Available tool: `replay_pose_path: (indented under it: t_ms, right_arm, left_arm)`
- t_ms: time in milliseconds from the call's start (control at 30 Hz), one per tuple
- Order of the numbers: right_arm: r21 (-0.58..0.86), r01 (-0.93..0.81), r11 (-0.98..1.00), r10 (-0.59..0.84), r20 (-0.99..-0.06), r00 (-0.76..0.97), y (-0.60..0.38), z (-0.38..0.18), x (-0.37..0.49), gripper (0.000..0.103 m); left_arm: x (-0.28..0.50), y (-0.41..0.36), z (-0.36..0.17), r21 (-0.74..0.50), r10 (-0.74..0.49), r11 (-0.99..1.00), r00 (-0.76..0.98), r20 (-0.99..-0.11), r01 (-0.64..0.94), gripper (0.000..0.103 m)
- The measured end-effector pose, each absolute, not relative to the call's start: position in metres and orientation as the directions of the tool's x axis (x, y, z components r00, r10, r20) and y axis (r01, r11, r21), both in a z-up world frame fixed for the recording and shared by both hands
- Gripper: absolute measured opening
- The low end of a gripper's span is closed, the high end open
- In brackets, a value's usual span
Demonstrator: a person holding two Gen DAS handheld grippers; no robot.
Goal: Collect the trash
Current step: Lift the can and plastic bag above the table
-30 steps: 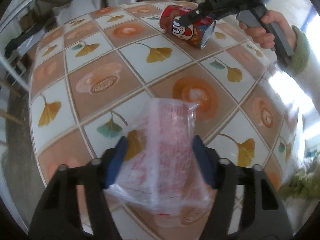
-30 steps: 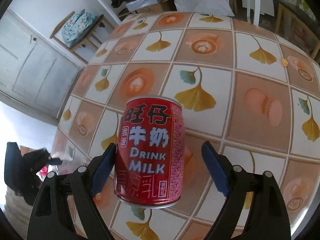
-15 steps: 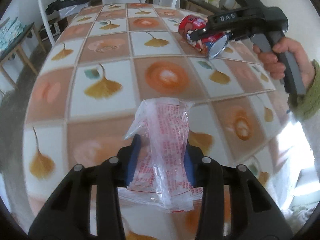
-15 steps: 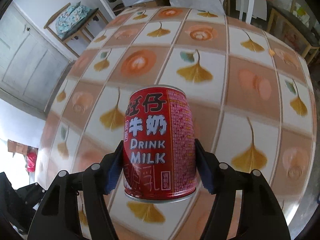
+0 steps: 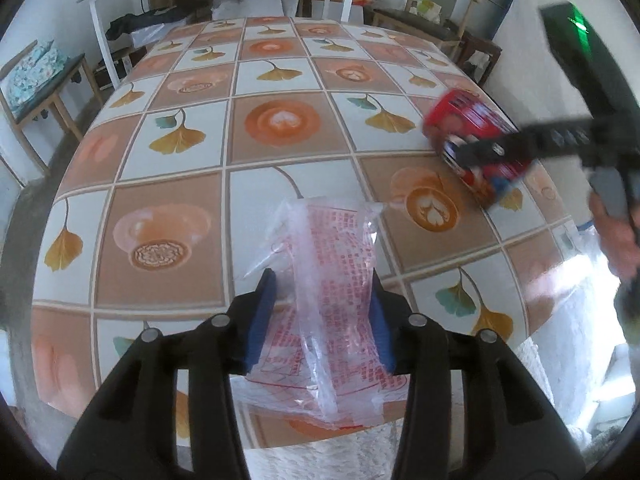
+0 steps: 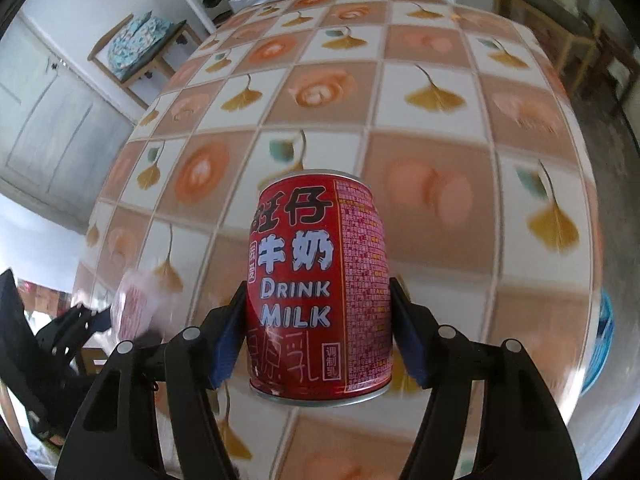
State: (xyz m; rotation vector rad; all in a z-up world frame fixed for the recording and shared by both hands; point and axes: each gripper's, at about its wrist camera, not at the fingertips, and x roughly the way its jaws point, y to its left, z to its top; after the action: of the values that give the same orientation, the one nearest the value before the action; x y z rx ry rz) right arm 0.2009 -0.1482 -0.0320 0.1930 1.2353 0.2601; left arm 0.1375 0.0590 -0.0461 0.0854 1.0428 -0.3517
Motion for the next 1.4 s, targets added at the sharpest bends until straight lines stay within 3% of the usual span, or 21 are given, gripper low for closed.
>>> replay_pose_path:
  t_ms: [167, 733, 1400]
  right_arm:
    - [0.286, -0.064, 0.956, 0.291, -0.903, 0.317, -0.153, -0.032, 0.183, 0.064]
    - [0.209, -0.095, 0.973, 0.228, -0.935, 0.273, -0.134, -0.041, 0.193, 0.065]
    - [0.192, -0.084, 0.978, 0.209, -0.925, 0.318, -0.140, -0.037, 0.187, 0.064]
  left_arm:
    - [0.131, 0.052, -0.048, -0.050, -0.211, 0.944, 0.483, -0.850, 0.326, 0.044]
    - [0.132, 0.053, -0.047, -0.053, -0.216, 0.944, 0.491, -0.844, 0.325, 0.044]
    - [0.137, 0.066, -0.044, -0.101, -0.236, 0.955, 0.506, -0.829, 0.280, 0.031]
